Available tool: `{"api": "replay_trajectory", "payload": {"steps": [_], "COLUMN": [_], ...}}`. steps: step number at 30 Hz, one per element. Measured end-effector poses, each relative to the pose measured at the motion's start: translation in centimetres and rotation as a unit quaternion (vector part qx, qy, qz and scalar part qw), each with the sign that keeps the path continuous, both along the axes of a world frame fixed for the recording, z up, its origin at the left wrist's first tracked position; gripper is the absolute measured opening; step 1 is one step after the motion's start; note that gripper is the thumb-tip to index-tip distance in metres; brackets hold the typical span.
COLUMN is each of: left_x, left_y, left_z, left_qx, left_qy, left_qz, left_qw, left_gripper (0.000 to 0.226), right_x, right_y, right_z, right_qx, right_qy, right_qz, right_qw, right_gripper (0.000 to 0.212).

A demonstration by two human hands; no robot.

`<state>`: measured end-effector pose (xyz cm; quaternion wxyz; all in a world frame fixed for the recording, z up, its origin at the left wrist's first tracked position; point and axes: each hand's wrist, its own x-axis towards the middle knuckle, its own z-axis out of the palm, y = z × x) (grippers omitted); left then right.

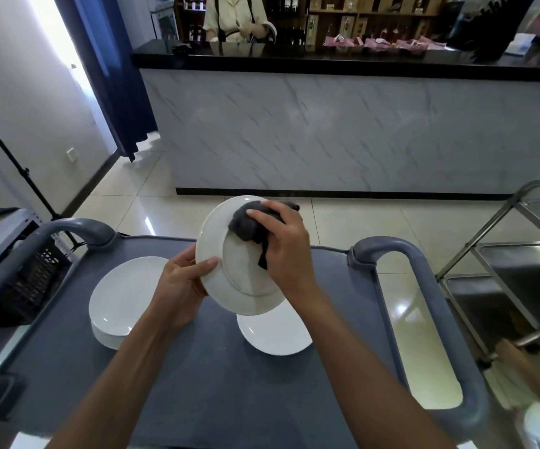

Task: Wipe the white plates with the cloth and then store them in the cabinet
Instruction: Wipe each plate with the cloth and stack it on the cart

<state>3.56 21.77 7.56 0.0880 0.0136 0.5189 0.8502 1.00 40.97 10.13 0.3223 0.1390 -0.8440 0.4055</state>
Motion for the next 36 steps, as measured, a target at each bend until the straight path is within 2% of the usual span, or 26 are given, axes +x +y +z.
{"api": "replay_trajectory", "payload": {"steps": [4, 9, 11, 15, 17, 19, 22, 26, 28, 29, 36], "left_x": [-0.1, -0.4, -0.5, -1.0, -1.4, -1.6, -1.7, -1.3, -1.0, -0.9, -0.4], "left_y": [-0.4, 0.2, 0.8, 2.6, 3.7, 4.7, 5.9, 6.9, 7.3, 7.6, 9.0], "left_z": [-0.3, 0.1, 0.2, -0.4, -1.0, -1.5, -2.4, -3.9, -4.2, -4.4, -6.2], "left_qx": [0.009, -0.006, -0.045, -0.184, -0.277, -0.364, -0.443, -0.547, -0.583, -0.594, -0.642], "left_qy": [-0.020, -0.014, -0.003, 0.063, 0.105, 0.149, 0.211, 0.298, 0.339, 0.350, 0.382], "left_qz": [0.022, 0.045, 0.056, 0.065, 0.065, 0.068, 0.041, 0.022, 0.024, 0.021, -0.019], "left_qw": [1.000, 0.999, 0.997, 0.979, 0.953, 0.917, 0.870, 0.782, 0.738, 0.724, 0.664], "left_gripper": [0.033, 0.036, 0.033, 0.019, 0.020, 0.029, 0.036, 0.028, 0.018, 0.021, 0.034], "right_x": [0.2, 1.6, 2.2, 3.5, 4.2, 4.8, 6.0, 8.1, 9.0, 9.4, 10.6], "right_y": [2.7, 5.1, 5.8, 7.0, 7.5, 8.1, 8.9, 9.7, 10.1, 10.3, 10.7], "right_z": [-1.2, -2.6, -3.1, -3.9, -4.1, -4.3, -4.4, -5.2, -5.7, -6.0, -7.1], "right_qx": [-0.065, -0.087, -0.084, -0.091, -0.097, -0.098, -0.093, -0.120, -0.107, -0.097, -0.055], "right_qy": [-0.060, -0.117, -0.120, -0.128, -0.131, -0.126, -0.115, -0.104, -0.115, -0.122, -0.164], "right_qz": [-0.019, -0.032, -0.044, -0.058, -0.065, -0.073, -0.094, -0.107, -0.124, -0.132, -0.131], "right_qw": [0.996, 0.989, 0.988, 0.986, 0.984, 0.984, 0.985, 0.981, 0.980, 0.979, 0.976], "right_gripper": [0.047, 0.048, 0.046, 0.047, 0.048, 0.046, 0.044, 0.038, 0.037, 0.037, 0.035]}}
